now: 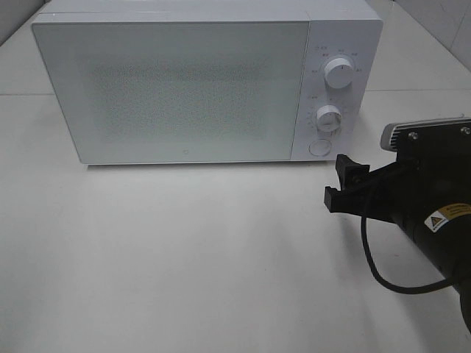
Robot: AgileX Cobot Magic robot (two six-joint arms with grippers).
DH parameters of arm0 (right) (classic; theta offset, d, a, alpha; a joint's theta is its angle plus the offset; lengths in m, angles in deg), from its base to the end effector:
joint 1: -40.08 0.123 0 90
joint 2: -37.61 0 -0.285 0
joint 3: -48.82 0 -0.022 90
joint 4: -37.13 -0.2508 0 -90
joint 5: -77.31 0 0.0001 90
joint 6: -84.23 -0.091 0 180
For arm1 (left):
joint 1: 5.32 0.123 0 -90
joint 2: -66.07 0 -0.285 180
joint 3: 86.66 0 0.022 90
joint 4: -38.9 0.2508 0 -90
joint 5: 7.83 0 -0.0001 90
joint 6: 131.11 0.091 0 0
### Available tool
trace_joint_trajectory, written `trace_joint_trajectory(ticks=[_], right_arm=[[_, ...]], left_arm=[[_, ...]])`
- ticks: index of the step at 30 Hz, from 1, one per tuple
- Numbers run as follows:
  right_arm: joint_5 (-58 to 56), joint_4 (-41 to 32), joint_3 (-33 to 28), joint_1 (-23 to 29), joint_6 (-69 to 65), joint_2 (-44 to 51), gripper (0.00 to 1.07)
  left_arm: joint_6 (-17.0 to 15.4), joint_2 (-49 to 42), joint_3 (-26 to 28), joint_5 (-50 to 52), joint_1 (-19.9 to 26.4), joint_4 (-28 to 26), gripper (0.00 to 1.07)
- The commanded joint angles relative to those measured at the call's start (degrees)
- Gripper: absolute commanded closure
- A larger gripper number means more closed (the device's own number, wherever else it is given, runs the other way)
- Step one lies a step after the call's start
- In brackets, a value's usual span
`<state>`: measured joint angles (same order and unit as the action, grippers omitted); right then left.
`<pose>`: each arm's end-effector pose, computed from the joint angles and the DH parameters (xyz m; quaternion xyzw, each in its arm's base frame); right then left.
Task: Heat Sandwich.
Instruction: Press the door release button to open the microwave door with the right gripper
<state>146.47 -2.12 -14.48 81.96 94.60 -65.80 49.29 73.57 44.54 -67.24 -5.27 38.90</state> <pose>0.1972 0.1046 0.1447 -0.0455 0.7667 0.0171 0.6401 -0.0042 0.0000 0.2781 0.0026 0.8467 0.0021 0.5321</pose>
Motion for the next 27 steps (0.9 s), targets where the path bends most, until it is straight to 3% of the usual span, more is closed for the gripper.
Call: trace_joint_trajectory(ticks=[1, 6, 11, 12, 13, 17, 19, 21, 25, 27], right_arm=[[4.1, -0.5, -0.1, 0.2, 0.5, 0.1, 0.32], [4.1, -0.5, -0.1, 0.2, -6.1, 0.1, 0.32], [4.1, -0.5, -0.1, 0.2, -25.1, 0.1, 0.32], [4.1, -0.5, -0.1, 0.2, -34.8, 0.1, 0.32], [4.1, -0.5, -0.1, 0.2, -34.8, 0.1, 0.32], [4.0, -0.5, -0.1, 0.2, -58.3, 0.1, 0.34], [4.0, -0.5, -0.1, 0.2, -62.0, 0.1, 0.35], [4.0, -0.5, -0.1, 0.2, -74.3, 0.1, 0.39], [4.0, -1.3, -0.1, 0.2, -83.6, 0.1, 0.45], [4.0, -2.2, -0.1, 0.2, -90.9, 0.1, 0.54]], left_arm=[[-0.1, -1.4, -0.2, 0.3, 0.2, 0.0, 0.01], [-0.1, -1.4, -0.2, 0.3, 0.2, 0.0, 0.01], [-0.1, -1.4, -0.2, 0.3, 0.2, 0.0, 0.01], [-0.1, -1.4, -0.2, 0.3, 0.2, 0.0, 0.01], [-0.1, -1.4, -0.2, 0.3, 0.2, 0.0, 0.01], [-0.1, -1.4, -0.2, 0.3, 0.2, 0.0, 0.01], [-0.1, -1.4, -0.2, 0.3, 0.2, 0.0, 0.01], [-0.1, -1.4, -0.2, 0.3, 0.2, 0.0, 0.01], [-0.1, -1.4, -0.2, 0.3, 0.2, 0.0, 0.01], [-0.1, -1.4, -0.2, 0.3, 0.2, 0.0, 0.01]])
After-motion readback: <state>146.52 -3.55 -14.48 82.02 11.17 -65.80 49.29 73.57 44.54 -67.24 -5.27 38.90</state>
